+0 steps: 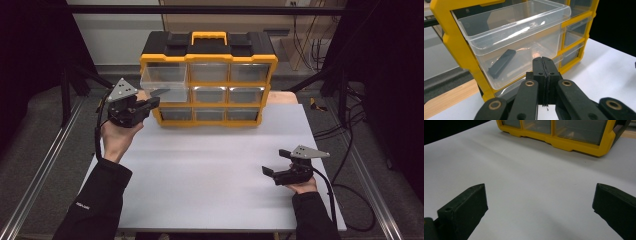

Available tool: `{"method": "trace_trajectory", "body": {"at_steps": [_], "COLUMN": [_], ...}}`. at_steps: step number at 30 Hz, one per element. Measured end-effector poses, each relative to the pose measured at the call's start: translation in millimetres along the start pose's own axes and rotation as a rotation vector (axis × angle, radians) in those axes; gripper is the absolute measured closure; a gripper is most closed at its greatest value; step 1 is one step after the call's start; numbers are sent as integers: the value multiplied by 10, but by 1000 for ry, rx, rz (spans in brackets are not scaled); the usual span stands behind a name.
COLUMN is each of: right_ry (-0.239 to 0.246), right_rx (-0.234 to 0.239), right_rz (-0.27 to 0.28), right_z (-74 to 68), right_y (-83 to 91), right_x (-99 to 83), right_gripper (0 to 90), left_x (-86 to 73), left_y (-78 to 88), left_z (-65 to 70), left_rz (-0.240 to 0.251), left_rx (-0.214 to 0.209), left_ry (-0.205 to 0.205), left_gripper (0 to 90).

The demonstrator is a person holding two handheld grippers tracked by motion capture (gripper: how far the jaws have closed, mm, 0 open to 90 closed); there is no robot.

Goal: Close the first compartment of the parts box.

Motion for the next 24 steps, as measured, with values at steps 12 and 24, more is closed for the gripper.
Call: {"method": "trace_trajectory", "body": {"at_steps": [12, 24], "right_ry": [0, -4], "right_rx": [1, -2], "right_rz": [0, 7], "right_z": [-1, 2], "right_y": [-4, 12], "right_x": [-1, 5], "right_gripper": [1, 1], "left_x": [22, 61], "left_y": [-122, -234], "left_z": [-59, -82], "left_rz": [-20, -12], "left_rx": [8, 9], "left_ry": [-6, -13], "left_gripper": [892, 892]}}
Point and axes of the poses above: each handheld gripper's, and its own axes: y roughly backward along the jaws, x roughly out of its top, z roughly to its right, the point moved 1 cm from there along -y, roughly forward along the jaws, and after that the axes turned 9 degrees about y, right-handed, at the moved point
